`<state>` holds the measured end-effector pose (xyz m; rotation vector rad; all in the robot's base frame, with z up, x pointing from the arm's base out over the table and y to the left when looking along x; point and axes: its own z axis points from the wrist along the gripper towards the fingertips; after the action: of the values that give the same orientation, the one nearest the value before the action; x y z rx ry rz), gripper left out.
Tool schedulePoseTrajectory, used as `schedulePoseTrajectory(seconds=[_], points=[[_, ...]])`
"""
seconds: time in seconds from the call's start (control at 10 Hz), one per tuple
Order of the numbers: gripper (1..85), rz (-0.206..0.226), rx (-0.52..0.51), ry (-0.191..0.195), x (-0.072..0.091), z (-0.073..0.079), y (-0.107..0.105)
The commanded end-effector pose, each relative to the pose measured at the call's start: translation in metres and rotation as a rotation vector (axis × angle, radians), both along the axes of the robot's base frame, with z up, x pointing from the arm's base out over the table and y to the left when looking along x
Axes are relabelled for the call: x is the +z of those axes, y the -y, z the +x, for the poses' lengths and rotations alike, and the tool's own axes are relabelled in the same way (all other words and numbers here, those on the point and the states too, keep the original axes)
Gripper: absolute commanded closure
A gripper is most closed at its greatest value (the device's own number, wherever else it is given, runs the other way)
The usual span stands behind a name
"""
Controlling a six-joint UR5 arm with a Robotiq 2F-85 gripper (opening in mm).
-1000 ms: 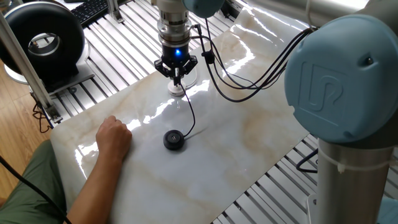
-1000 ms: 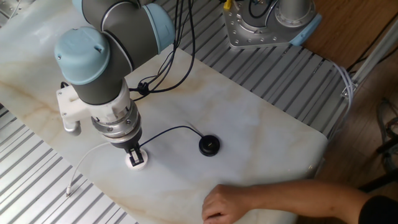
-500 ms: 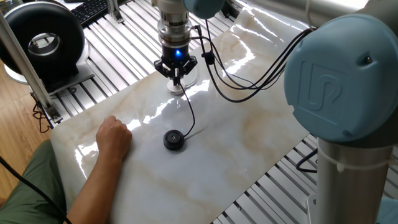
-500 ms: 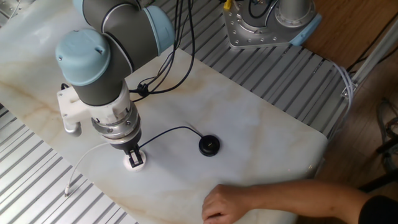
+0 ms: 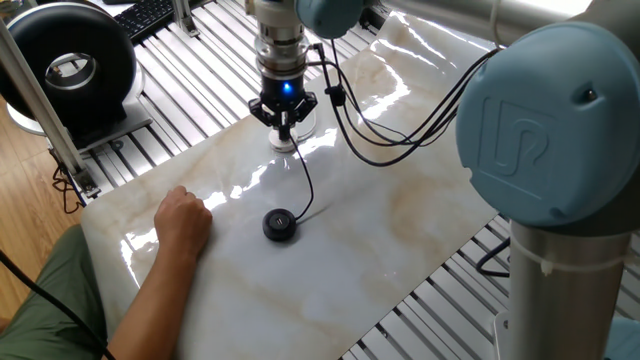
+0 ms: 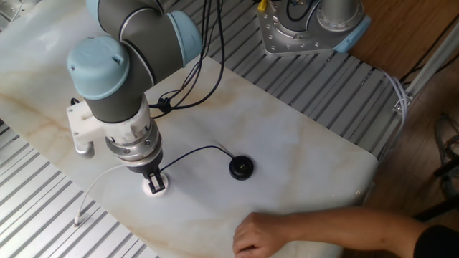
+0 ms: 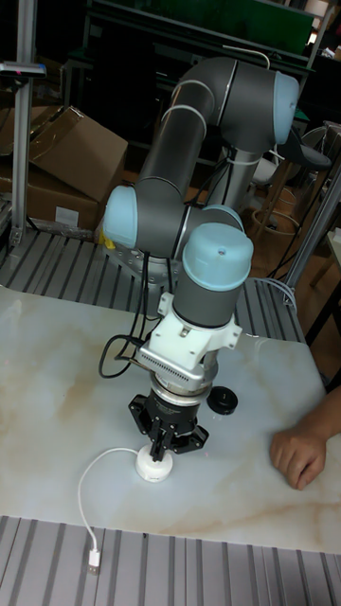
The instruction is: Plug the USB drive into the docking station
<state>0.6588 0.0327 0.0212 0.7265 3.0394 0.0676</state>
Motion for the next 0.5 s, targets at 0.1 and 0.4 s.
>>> schedulePoseTrajectory(seconds=[0.1, 0.4], points=[[78.3, 0.002, 0.060, -0.003, 0.0053, 0.0000, 0.0052], [50.3, 0.022, 0.125, -0.001, 0.0062, 0.0021, -0.0047]])
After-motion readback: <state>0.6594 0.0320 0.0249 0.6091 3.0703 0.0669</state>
